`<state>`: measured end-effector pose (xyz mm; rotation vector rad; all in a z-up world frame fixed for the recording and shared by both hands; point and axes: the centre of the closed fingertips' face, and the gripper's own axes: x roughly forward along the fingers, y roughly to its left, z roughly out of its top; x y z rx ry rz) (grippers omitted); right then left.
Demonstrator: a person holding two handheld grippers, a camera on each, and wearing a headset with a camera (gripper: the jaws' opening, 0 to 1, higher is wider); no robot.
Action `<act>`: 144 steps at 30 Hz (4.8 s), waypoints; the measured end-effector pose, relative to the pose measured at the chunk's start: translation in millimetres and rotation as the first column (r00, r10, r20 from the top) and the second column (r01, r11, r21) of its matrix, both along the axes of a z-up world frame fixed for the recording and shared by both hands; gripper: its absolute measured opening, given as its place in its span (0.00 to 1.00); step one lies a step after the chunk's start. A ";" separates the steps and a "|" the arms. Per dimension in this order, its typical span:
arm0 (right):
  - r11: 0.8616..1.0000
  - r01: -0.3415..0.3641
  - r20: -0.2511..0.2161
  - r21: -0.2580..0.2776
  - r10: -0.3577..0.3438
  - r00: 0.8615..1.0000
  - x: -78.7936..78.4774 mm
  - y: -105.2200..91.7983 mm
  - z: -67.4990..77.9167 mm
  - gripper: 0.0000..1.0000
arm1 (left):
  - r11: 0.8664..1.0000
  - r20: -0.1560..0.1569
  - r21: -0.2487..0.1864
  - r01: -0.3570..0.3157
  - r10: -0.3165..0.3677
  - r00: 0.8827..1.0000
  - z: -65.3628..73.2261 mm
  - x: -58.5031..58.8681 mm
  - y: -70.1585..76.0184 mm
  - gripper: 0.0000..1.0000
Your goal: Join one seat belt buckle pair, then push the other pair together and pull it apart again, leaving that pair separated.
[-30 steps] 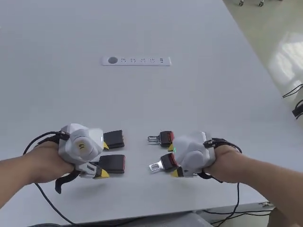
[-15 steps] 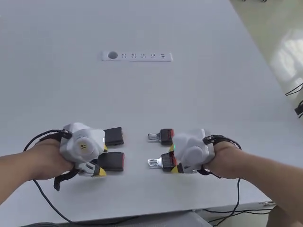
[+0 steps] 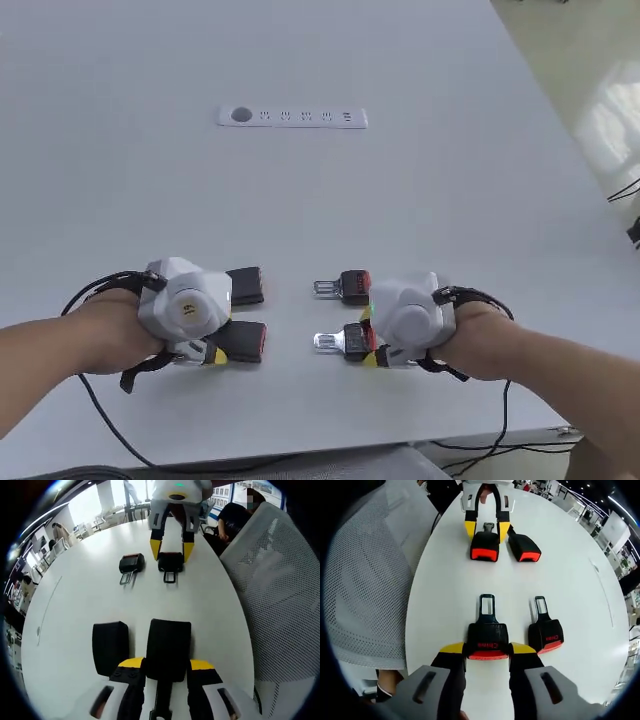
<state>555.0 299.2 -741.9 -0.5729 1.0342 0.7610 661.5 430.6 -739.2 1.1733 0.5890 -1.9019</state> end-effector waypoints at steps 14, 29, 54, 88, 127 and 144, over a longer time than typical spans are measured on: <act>0.998 -0.046 0.001 -0.033 0.046 0.999 0.8 2.8 -4.7 0.32 | 1.000 0.031 0.006 -0.019 0.019 0.999 -4.3 -4.2 8.5 0.32; 0.999 -0.052 -0.009 0.003 0.052 0.999 5.4 7.0 -4.0 0.32 | 0.997 0.010 0.027 -0.070 0.070 0.998 -6.3 -3.8 10.9 0.32; 0.999 -0.049 -0.009 0.020 0.049 0.999 34.4 47.2 -2.7 0.32 | 0.997 0.015 0.046 -0.069 0.069 0.998 -6.6 -4.4 11.8 0.32; 0.998 -0.053 0.019 0.039 0.052 0.998 47.4 75.1 -2.6 0.30 | 0.997 0.011 0.072 -0.035 0.034 0.999 -7.9 -5.4 12.7 0.32; 0.996 -0.087 0.012 0.005 0.087 0.996 60.6 90.1 -2.7 0.29 | 0.997 0.021 0.072 -0.004 0.002 1.000 -8.2 -6.2 13.5 0.31; 0.995 -0.100 0.010 0.016 0.100 0.995 61.7 90.2 -4.9 0.29 | 0.997 0.024 0.072 -0.014 0.013 1.000 -8.5 -6.3 15.3 0.31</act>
